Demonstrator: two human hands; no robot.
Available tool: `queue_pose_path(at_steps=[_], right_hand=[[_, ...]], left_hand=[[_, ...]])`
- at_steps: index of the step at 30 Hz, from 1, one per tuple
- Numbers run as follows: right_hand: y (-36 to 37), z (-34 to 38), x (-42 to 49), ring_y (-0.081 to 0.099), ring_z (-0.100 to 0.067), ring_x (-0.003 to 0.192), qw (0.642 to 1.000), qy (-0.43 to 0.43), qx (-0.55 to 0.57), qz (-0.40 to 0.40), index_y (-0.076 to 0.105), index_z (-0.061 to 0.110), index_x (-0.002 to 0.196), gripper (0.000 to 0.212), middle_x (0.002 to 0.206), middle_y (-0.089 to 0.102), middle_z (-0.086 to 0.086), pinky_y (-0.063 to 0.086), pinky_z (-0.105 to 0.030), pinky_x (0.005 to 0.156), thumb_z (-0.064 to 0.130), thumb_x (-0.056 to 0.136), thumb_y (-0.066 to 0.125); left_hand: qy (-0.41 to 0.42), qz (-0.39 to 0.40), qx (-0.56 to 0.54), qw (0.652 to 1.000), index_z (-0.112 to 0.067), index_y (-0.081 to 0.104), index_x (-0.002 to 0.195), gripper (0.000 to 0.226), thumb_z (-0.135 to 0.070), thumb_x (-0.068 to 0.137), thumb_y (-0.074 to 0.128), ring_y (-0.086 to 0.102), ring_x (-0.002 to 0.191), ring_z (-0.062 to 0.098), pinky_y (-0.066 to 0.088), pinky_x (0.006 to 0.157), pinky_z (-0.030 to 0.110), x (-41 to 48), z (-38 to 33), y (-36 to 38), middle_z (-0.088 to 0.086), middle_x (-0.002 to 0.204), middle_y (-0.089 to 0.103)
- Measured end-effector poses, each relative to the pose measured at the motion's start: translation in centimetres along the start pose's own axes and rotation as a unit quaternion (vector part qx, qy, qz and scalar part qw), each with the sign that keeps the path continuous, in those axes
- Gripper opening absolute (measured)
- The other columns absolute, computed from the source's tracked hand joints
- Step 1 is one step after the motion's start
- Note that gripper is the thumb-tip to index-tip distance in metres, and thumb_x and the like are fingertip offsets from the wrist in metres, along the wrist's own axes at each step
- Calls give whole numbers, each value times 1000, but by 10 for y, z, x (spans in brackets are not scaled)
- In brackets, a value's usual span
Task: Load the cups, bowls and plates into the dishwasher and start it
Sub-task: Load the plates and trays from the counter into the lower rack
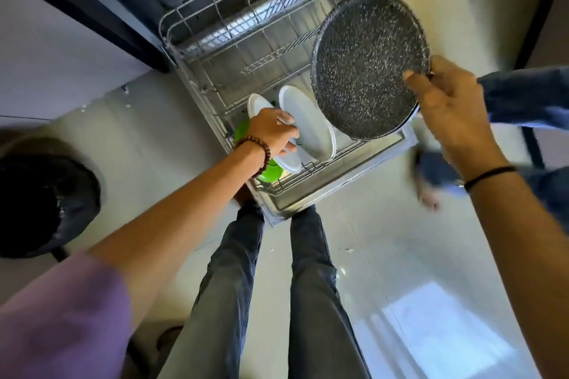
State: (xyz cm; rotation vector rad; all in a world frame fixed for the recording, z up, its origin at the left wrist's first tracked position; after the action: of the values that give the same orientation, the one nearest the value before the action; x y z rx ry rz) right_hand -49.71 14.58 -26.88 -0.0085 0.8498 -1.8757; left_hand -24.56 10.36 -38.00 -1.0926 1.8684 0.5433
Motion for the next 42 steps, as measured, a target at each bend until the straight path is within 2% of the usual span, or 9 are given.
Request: queue_pose_path(at_steps=[4, 7, 9, 13, 18, 27, 35, 38, 42], right_hand=[[-14, 8, 16, 55, -20, 78, 1000, -21, 4, -11, 61, 5, 101, 31, 94, 64, -27, 49, -47, 71, 35, 93, 58], [-12, 4, 29, 39, -13, 57, 995, -37, -88, -8, 52, 15, 81, 22, 63, 48, -6, 35, -28, 56, 29, 96, 55], [-3, -3, 34, 36, -11, 51, 983, -53, -176, 3, 51, 15, 84, 18, 60, 42, 1, 31, -26, 50, 24, 99, 53], [25, -30, 48, 49, -19, 56, 963, -68, -258, 31, 61, 6, 103, 17, 71, 59, -8, 41, -23, 58, 18, 100, 50], [60, -69, 61, 65, -32, 72, 955, -53, -283, 70, 60, 8, 117, 24, 88, 68, -16, 57, -38, 67, 20, 101, 47], [94, -104, 66, 66, -30, 75, 955, -25, -270, 123, 57, 3, 125, 29, 91, 69, -17, 55, -35, 71, 16, 101, 49], [101, -123, 63, 63, -30, 77, 953, 28, -260, 156, 54, -1, 125, 31, 92, 66, -18, 55, -37, 68, 17, 100, 52], [93, -125, 64, 57, -25, 73, 955, 41, -256, 141, 48, -2, 132, 40, 85, 59, -12, 45, -31, 65, 21, 100, 55], [82, -122, 66, 64, -33, 86, 959, 31, -254, 122, 45, -2, 136, 48, 105, 66, -22, 50, -35, 73, 23, 98, 58]], left_hand=[[-2, -12, 8, 1000, -15, 64, 97, 20, -4, 81, 68, 69, 60, 18, 58, 55, 26, 11, -5, 11, 9, 90, 71], [-7, -14, 1, 1000, -15, 65, 101, 22, -6, 81, 69, 71, 64, 19, 59, 57, 25, 19, -10, 19, 10, 93, 72], [-6, -11, -1, 1000, -19, 64, 94, 18, -7, 81, 69, 71, 65, 18, 56, 54, 24, 26, -13, 24, 10, 95, 73], [-9, 1, 0, 1000, -21, 60, 89, 17, -7, 84, 67, 71, 63, 17, 52, 49, 20, 44, -14, 35, 11, 100, 72], [-23, -2, 10, 1000, -15, 60, 101, 18, -6, 86, 65, 70, 60, 14, 52, 48, 19, 61, -14, 39, 11, 99, 71], [-28, -6, 46, 999, -14, 61, 110, 20, -10, 90, 62, 72, 78, 20, 57, 65, 26, 76, -12, 40, 7, 102, 71], [-30, -7, 63, 998, -15, 61, 112, 23, -11, 90, 63, 72, 78, 17, 58, 65, 24, 80, -12, 46, 7, 101, 72], [-33, -7, 62, 998, -15, 61, 110, 22, -10, 89, 64, 72, 76, 17, 57, 63, 24, 80, -11, 48, 7, 101, 72], [-32, -8, 61, 998, -11, 62, 113, 25, -9, 89, 63, 72, 75, 20, 57, 62, 26, 78, -12, 51, 9, 100, 72]])
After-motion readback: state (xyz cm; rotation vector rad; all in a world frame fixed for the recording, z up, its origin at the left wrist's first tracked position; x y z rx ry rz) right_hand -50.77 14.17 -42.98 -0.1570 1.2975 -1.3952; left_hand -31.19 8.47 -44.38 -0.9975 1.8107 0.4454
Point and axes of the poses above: each hand's wrist, its own x-axis towards the middle knuckle, its own y-axis out of the palm, z = x × y, the point moved 6 cm from there along x, towards the middle knuckle
